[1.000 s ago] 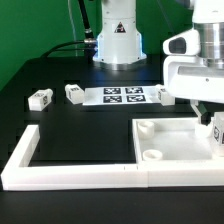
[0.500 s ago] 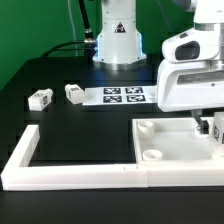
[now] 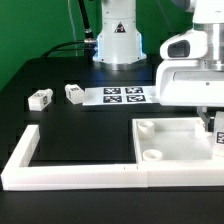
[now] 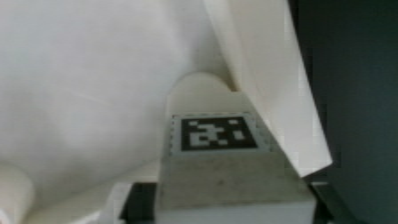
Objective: Assemble square table
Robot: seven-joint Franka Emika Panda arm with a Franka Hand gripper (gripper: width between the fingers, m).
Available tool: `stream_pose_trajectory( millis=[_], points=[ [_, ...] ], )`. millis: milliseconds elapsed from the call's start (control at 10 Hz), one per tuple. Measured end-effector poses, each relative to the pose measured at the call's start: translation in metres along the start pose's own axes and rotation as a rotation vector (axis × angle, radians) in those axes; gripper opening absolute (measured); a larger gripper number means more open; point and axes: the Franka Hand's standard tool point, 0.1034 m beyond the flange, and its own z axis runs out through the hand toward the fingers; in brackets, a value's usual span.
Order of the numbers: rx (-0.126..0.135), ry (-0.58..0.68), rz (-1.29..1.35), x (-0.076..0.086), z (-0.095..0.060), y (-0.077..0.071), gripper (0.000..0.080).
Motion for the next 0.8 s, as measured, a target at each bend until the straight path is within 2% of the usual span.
stream_pose_trajectory(
  millis=[300,400,500,600,700,800],
  points=[
    [-0.017,-0.013,0.679,-0.0025,-0.0017,0.0007,0.0287],
    [0.007,-0.038,0.899,-0.0015,-0.0001,0.0031,0.0287],
    [0.02,-0.038,0.976,-0.0022,0.0002,0.0044,0.0288],
    [0.021,-0.037,1.036,-0.0028,0.001,0.0044,0.0288],
    [0.022,-0.041,1.088,-0.0032,0.0014,0.004,0.0364],
    [0.022,-0.04,1.054,-0.0031,0.0014,0.0041,0.0502]
  ],
)
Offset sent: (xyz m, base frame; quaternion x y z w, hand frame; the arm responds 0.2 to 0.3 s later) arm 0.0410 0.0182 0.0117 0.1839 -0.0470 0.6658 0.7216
